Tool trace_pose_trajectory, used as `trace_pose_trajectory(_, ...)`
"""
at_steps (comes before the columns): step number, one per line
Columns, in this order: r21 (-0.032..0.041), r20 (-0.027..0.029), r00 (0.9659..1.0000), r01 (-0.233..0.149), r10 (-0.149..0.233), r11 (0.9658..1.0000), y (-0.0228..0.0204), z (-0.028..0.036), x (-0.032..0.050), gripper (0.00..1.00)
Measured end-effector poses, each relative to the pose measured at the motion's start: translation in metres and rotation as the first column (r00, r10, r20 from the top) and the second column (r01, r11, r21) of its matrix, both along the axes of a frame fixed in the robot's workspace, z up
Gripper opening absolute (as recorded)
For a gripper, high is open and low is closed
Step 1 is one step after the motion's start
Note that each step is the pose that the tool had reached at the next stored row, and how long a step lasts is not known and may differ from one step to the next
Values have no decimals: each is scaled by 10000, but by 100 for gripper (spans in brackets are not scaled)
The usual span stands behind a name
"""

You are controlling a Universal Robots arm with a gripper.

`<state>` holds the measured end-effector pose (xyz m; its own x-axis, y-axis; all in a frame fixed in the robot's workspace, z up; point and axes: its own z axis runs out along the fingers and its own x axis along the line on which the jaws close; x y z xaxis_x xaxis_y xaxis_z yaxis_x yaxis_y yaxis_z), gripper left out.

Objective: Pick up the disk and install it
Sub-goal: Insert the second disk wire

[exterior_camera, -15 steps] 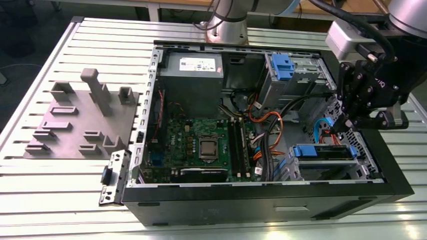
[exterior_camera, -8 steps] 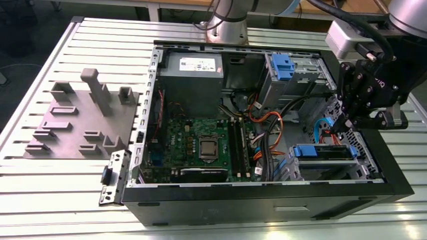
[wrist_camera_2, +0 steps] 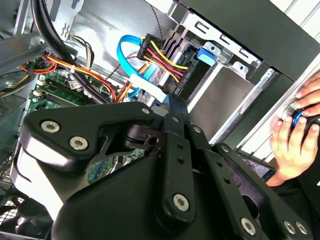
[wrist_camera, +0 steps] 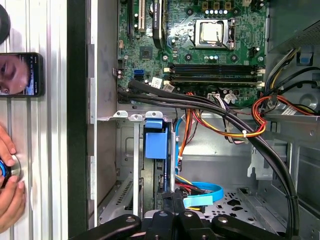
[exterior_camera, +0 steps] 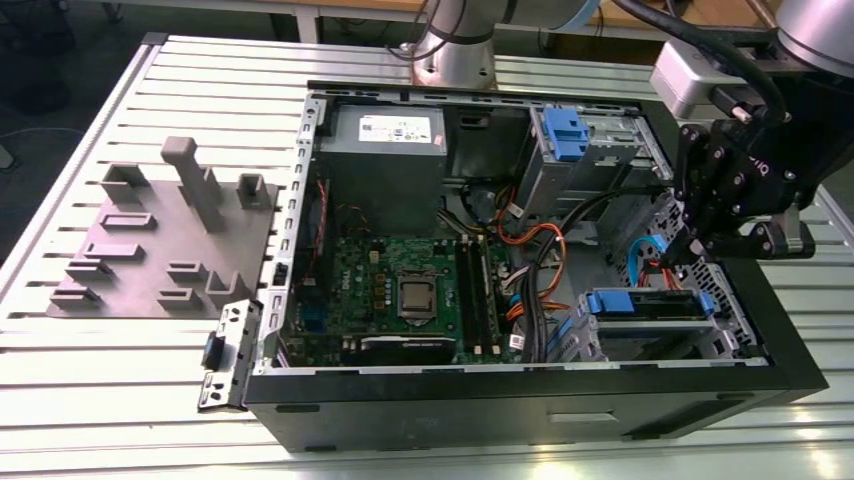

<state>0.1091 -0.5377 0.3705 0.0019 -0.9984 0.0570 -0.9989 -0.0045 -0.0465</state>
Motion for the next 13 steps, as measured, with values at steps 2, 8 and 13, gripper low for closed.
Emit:
trace_pose_trajectory(2, 1, 0, 10000, 0, 0, 10000, 0, 0, 0, 11)
trace_pose_trajectory(8, 3, 0, 10000, 0, 0, 10000, 0, 0, 0, 11)
trace_pose_trajectory(13, 4, 0, 10000, 0, 0, 10000, 0, -1, 0, 17)
